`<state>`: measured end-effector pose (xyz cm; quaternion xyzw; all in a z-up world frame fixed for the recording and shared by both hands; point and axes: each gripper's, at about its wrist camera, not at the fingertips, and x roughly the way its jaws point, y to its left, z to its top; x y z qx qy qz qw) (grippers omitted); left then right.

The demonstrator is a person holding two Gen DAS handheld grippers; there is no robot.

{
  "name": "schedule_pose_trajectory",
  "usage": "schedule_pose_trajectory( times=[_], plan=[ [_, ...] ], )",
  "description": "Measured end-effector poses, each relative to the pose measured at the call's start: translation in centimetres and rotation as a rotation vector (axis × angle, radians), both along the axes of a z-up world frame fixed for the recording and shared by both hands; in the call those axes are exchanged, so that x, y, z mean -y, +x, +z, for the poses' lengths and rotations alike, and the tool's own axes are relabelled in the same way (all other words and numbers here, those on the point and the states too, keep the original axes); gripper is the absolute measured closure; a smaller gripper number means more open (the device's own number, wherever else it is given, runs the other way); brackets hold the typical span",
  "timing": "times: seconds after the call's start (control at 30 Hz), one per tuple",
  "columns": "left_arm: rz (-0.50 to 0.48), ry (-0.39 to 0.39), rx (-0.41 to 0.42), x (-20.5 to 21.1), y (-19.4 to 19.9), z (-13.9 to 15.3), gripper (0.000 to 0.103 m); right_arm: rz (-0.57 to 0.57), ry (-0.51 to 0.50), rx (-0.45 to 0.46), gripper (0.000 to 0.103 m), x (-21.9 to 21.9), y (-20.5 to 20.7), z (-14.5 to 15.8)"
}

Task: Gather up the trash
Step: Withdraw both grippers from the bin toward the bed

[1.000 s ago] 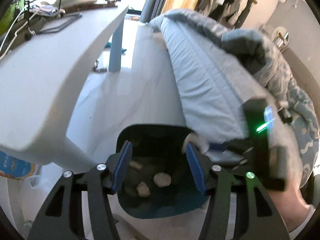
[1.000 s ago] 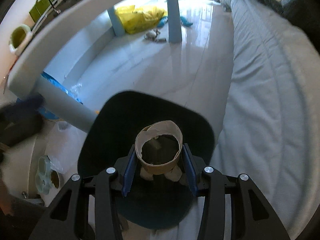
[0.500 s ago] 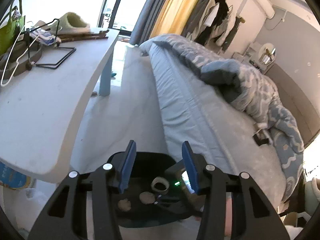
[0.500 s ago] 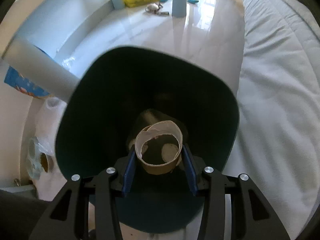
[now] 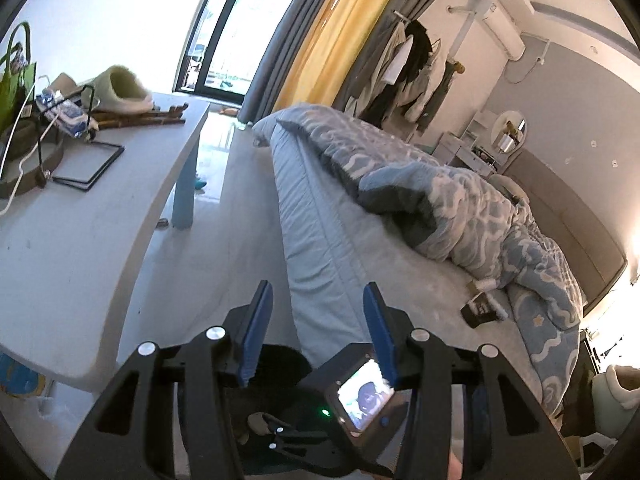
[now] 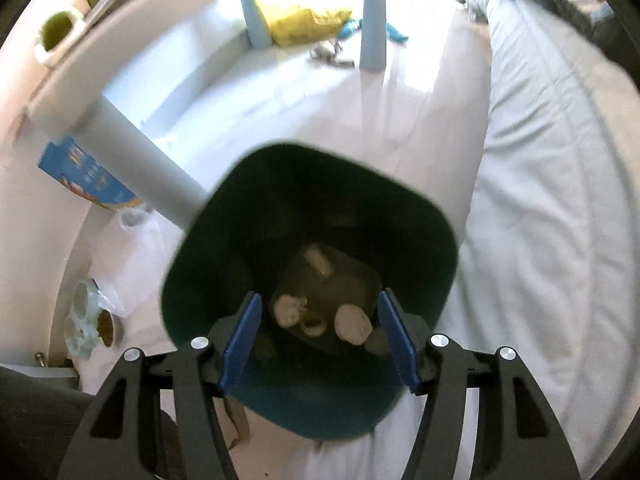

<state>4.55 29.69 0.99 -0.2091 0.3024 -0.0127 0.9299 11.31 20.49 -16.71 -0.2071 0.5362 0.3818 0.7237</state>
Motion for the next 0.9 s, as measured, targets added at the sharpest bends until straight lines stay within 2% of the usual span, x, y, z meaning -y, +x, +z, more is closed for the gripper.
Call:
schedule_pose_trajectory(
  times=[0.27,0.53,0.7,0.9],
  plan=[
    [0.008,0.015,0.035,1.8,0.8,1.6,0.054,-0.021,0.094,0.094,0.041,3.1,1.1,5.8],
    [-0.020,0.032,0.032,5.2,3.1,1.9,0.053,-0.093,0.174,0.185,0.041,9.1,3.2,9.9],
    [-0.039,0.052,0.036,7.6,4.3,2.0,0.045,-0.149,0.194,0.218,0.041,12.9,4.3,11.1],
    [-0.062,0.056,0.027,10.0,5.8,1.7,0.041,-0.218,0.197,0.266,0.041,17.4,5.6,12.4]
  ],
)
